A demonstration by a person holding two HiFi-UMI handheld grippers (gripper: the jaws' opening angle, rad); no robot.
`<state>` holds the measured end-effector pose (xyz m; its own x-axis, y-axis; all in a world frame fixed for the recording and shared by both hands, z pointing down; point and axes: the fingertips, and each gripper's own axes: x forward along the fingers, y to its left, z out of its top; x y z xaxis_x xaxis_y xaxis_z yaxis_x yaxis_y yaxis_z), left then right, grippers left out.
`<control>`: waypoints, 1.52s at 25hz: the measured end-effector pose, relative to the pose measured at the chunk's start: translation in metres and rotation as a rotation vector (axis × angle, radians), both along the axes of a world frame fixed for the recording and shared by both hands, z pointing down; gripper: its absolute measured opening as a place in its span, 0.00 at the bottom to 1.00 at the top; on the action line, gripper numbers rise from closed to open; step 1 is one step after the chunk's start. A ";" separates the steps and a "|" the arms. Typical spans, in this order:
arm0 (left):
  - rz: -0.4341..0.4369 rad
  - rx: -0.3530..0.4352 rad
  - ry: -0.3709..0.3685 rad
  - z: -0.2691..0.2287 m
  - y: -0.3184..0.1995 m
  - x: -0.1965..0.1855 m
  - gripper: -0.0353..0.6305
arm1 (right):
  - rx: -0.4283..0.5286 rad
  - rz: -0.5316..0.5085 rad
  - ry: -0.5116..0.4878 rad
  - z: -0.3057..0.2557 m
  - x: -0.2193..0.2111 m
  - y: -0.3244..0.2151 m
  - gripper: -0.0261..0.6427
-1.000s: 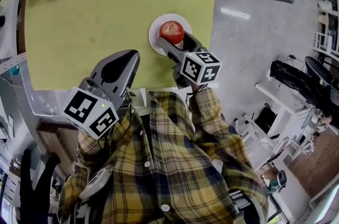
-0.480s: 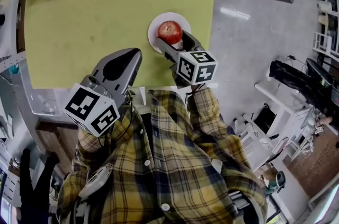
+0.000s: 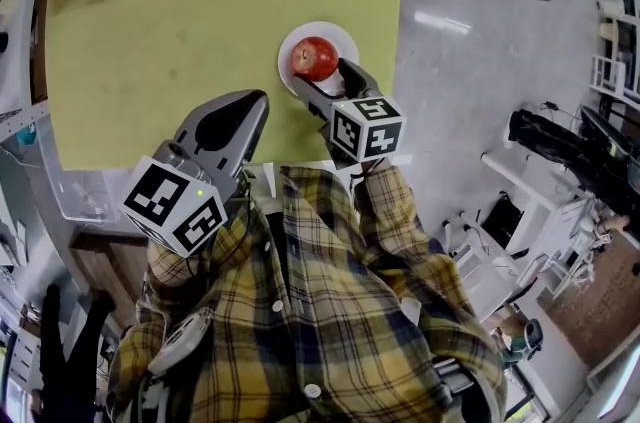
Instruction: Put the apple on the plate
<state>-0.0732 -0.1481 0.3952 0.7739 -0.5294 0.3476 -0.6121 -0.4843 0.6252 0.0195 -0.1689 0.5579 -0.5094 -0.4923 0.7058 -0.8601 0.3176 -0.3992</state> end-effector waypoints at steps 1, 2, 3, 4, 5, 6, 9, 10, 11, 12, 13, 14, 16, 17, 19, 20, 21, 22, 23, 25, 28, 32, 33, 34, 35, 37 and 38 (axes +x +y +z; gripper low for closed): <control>0.001 0.000 0.000 0.000 0.000 0.000 0.06 | 0.002 0.004 0.002 -0.001 0.002 0.000 0.60; 0.002 0.001 0.001 0.000 0.000 0.000 0.06 | 0.004 0.008 0.003 -0.001 0.004 0.000 0.60; 0.003 0.001 0.001 0.000 0.001 0.000 0.06 | 0.006 0.012 0.004 -0.002 0.005 0.000 0.60; 0.003 0.001 0.001 0.000 0.001 0.000 0.06 | 0.007 0.015 0.005 -0.002 0.006 0.000 0.60; 0.003 0.001 0.001 0.000 0.001 0.000 0.06 | 0.009 0.018 0.007 -0.003 0.007 0.000 0.60; 0.004 0.002 0.001 0.000 0.001 0.000 0.06 | 0.011 0.021 0.010 -0.004 0.008 0.001 0.60; 0.005 0.005 0.001 -0.002 0.001 0.000 0.06 | 0.019 0.031 0.017 -0.007 0.012 0.000 0.60; 0.007 0.006 0.001 -0.002 0.001 0.000 0.06 | 0.021 0.035 0.016 -0.008 0.012 0.000 0.60; 0.007 0.007 0.001 -0.003 0.001 0.000 0.06 | 0.022 0.038 0.012 -0.009 0.012 0.000 0.60; 0.008 0.009 0.001 -0.004 0.000 0.001 0.06 | 0.023 0.042 0.008 -0.011 0.012 0.001 0.60; 0.009 0.012 0.001 -0.005 0.000 0.001 0.06 | 0.024 0.045 0.005 -0.013 0.012 0.001 0.60; 0.009 0.015 0.002 -0.007 0.000 0.001 0.06 | 0.026 0.046 0.004 -0.014 0.013 0.002 0.60; 0.011 0.020 0.003 -0.009 0.000 0.001 0.06 | 0.031 0.047 0.005 -0.018 0.013 0.003 0.60; 0.011 0.023 0.004 -0.011 0.000 0.001 0.06 | 0.033 0.047 0.005 -0.019 0.012 0.004 0.60; 0.013 0.028 0.005 -0.013 0.000 0.001 0.06 | 0.038 0.043 0.005 -0.023 0.011 0.006 0.60; 0.014 0.030 0.006 -0.013 0.000 0.001 0.06 | 0.039 0.041 0.006 -0.024 0.011 0.007 0.60; 0.014 0.032 0.006 -0.014 0.001 0.001 0.06 | 0.041 0.039 0.006 -0.025 0.010 0.008 0.60; 0.014 0.035 0.006 -0.015 0.001 0.001 0.06 | 0.043 0.038 0.007 -0.026 0.009 0.009 0.60; 0.014 0.037 0.007 -0.015 0.001 0.001 0.06 | 0.044 0.038 0.007 -0.027 0.009 0.009 0.60; 0.013 0.041 0.008 -0.016 0.001 0.001 0.06 | 0.047 0.039 0.007 -0.028 0.009 0.010 0.60; 0.010 0.048 0.010 -0.018 0.002 0.001 0.06 | 0.056 0.039 0.007 -0.032 0.009 0.011 0.60; 0.007 0.060 0.011 -0.023 0.004 0.002 0.06 | 0.071 0.036 0.002 -0.039 0.009 0.010 0.60; 0.006 0.063 0.012 -0.024 0.005 0.003 0.06 | 0.073 0.037 0.000 -0.041 0.009 0.010 0.60; 0.005 0.067 0.013 -0.026 0.005 0.003 0.06 | 0.075 0.039 -0.002 -0.042 0.010 0.011 0.60; 0.004 0.072 0.015 -0.028 0.006 0.003 0.06 | 0.078 0.040 -0.003 -0.044 0.010 0.011 0.60; 0.000 0.085 0.017 -0.033 0.007 0.004 0.06 | 0.086 0.038 -0.006 -0.049 0.010 0.013 0.60; -0.001 0.092 0.019 -0.036 0.008 0.004 0.06 | 0.090 0.036 -0.008 -0.052 0.010 0.014 0.60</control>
<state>-0.0694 -0.1406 0.3596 0.7791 -0.5595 0.2827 -0.6013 -0.5394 0.5894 0.0293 -0.1550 0.5058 -0.4961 -0.5716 0.6536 -0.8683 0.3217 -0.3776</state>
